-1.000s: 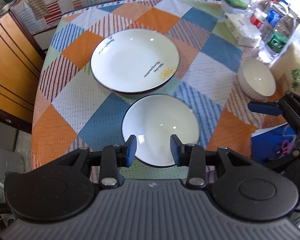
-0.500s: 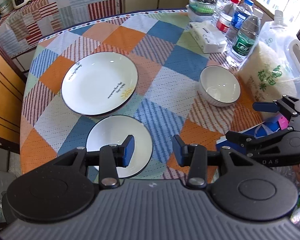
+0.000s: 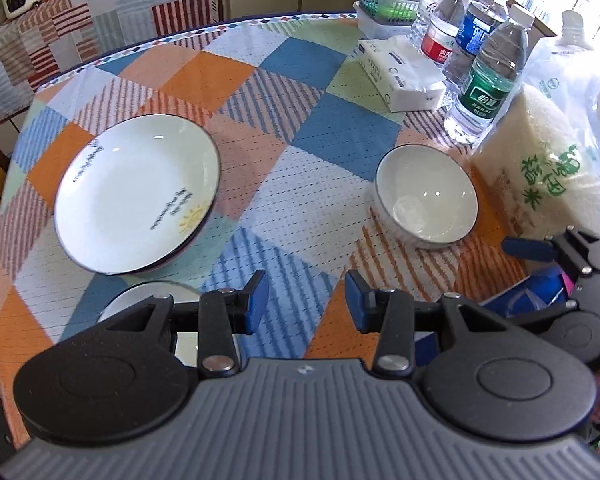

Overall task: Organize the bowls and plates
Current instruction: 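Reach both tools to the bowl beside the water bottles and close them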

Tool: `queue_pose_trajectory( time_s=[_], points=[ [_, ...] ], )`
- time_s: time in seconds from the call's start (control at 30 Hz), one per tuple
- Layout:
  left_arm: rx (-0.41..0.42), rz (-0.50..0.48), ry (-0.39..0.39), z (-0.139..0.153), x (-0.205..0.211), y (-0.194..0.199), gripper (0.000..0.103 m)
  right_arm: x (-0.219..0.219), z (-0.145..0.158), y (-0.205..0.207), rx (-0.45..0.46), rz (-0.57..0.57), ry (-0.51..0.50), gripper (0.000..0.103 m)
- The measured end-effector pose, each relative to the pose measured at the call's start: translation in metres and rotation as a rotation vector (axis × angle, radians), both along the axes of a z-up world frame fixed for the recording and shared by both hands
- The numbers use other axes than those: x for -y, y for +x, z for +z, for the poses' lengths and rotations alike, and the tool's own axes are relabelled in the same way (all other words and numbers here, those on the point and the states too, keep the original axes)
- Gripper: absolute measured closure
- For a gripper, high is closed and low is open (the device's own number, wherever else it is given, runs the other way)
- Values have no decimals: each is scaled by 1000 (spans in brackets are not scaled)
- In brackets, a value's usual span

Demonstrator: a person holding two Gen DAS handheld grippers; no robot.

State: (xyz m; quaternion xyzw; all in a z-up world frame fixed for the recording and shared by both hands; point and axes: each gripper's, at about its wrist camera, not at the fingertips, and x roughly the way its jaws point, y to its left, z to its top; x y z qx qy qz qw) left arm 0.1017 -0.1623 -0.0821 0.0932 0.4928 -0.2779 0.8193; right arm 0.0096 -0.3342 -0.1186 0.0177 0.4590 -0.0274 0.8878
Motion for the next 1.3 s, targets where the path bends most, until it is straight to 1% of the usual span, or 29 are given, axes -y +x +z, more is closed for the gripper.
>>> queue_pose_trajectory(
  time_s=[0.07,0.13,0.23,0.4,0.5,0.63,0.7,0.77,0.8,0.9,0.97,1.03,1.13,1.3],
  points=[
    [-1,-5,-22,-5,10,4,62,4,-7,2,-3,-11,2,9],
    [7,-2,-66,-7,18,6,62,7,-15,6,-13,-20,-11,9],
    [-1,-8,-110,-14,32,7,62,10,-27,12,-19,-27,-30,9],
    [-39,-4,-144,-33,57,16,62,16,-44,21,10,-44,-27,9],
    [-61,4,-137,-48,70,22,62,21,-55,28,7,-77,-32,9],
    [-74,11,-105,-65,85,27,62,26,-64,34,29,-94,-7,9],
    [-86,13,-90,-73,90,29,62,26,-66,37,33,-95,-18,9],
    [-99,17,-94,-79,94,31,65,24,-68,40,48,-92,-38,10],
    [-96,16,-89,-81,96,32,65,24,-68,41,57,-84,-44,10],
    [-71,4,-72,-84,101,33,69,21,-70,44,81,-66,-82,10],
    [-71,-6,-75,-85,104,34,79,20,-71,47,89,-60,-102,10],
    [-81,-12,-85,-86,105,35,84,22,-72,49,95,-63,-99,10],
    [-79,-15,-82,-86,106,35,85,26,-72,51,101,-69,-73,10],
    [-90,-18,-69,-85,104,35,86,25,-75,52,110,-50,-74,9]
  ],
)
